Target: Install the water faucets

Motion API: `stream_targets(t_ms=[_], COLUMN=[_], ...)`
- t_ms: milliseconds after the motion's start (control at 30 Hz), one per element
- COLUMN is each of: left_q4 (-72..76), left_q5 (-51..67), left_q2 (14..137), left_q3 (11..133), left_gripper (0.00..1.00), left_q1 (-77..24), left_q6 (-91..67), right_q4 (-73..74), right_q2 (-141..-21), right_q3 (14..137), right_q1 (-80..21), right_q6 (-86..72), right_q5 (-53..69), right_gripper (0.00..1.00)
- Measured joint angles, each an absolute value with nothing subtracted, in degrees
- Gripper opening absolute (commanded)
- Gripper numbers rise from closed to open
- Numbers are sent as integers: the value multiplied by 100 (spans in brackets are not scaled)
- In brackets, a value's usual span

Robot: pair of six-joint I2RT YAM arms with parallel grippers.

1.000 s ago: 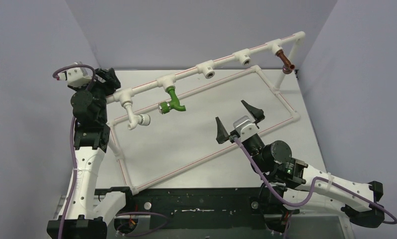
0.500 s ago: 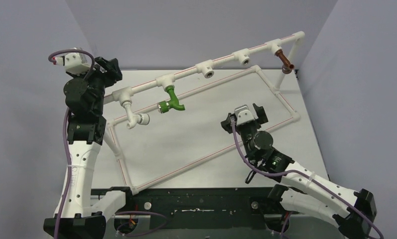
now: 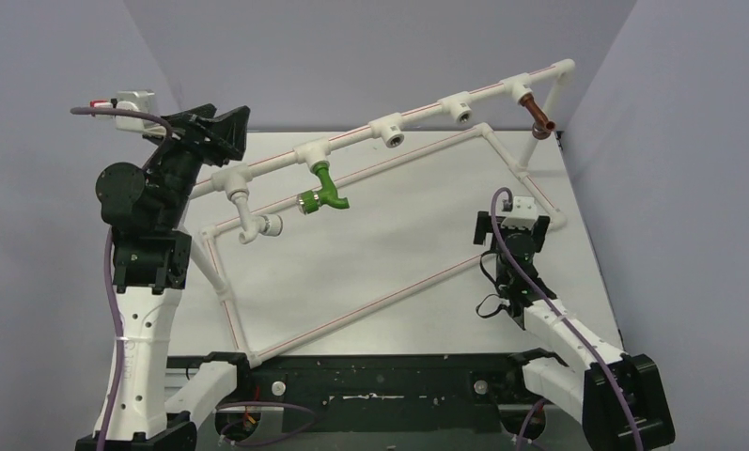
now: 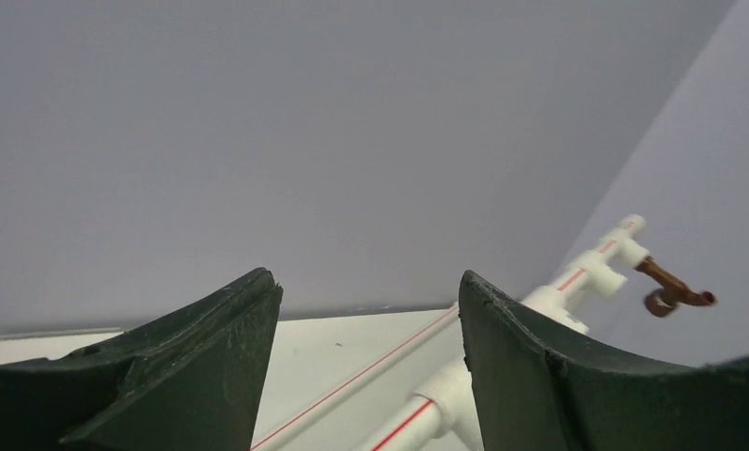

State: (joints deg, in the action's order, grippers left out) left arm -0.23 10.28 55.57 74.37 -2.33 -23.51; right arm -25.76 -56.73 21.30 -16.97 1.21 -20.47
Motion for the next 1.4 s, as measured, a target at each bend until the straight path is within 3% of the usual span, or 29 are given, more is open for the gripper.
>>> stream_targets(t_ms=[333,733,1400], left_q4=[-174,-617,-980], left_q5=[2014,2322,3059], left_q2=[5043,4178,3052], left_q3=[7859,7756,6827], left_gripper=[67,68,69], left_q1=[-1194,-2681,-2836], left_q6=[-2587,-2115,-1885], right_q4=[-4407,-6643,-6576], right_q2=[-7194,-9085,-9279], right_q3=[1039,963,1365], right_q1=[-582,-419,-228], right_q6=[-440,-60,86], right_q5=[-1721,-1358,-899], right_gripper=[100,100,100])
